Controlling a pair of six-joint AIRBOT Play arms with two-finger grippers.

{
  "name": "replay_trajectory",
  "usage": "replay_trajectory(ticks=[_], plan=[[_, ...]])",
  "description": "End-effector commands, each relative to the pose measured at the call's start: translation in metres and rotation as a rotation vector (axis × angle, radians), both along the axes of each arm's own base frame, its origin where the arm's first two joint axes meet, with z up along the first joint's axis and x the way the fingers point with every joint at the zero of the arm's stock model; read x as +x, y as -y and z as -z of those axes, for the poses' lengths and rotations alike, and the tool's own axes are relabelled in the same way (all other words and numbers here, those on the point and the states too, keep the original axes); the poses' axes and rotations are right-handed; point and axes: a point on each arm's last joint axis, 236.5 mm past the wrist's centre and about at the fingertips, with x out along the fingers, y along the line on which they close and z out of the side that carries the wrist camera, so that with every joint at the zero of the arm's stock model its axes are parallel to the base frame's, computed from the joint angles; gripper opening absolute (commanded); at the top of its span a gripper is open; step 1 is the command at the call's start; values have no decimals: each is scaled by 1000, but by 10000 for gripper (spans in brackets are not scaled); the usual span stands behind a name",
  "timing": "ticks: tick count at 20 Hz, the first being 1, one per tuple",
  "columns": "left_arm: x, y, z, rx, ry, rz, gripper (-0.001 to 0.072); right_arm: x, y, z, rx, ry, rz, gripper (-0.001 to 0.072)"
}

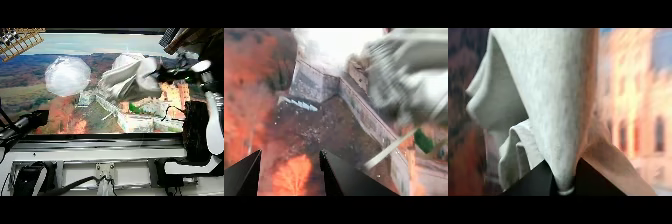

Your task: Fold the clothes and pants, and hang the long-sleeved shirts on hangers.

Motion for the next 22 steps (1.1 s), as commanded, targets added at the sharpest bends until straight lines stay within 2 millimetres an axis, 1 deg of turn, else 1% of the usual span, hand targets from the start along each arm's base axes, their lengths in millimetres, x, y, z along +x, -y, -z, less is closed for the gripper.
replay_trajectory(ticks=[1,4,6,8,9,10,12,15,19,22], plan=[[0,0,0,0,0,0,409,14,79,-53,-70,71,168,38],[0,0,0,0,0,0,409,12,137,-84,-129,101,296,38],[0,0,0,0,0,0,409,9,176,-114,-156,156,386,38],[0,0,0,0,0,0,409,2,208,-141,-161,198,471,37],[0,0,0,0,0,0,409,-4,222,-152,-159,208,508,37],[0,0,0,0,0,0,409,-10,232,-158,-157,206,532,37],[0,0,0,0,0,0,409,-26,246,-161,-150,176,558,37],[0,0,0,0,0,0,409,-51,257,-155,-125,98,584,38],[0,0,0,0,0,0,409,-75,273,-149,-122,42,613,38],[0,0,0,0,0,0,409,-91,290,-156,-133,50,662,37]])
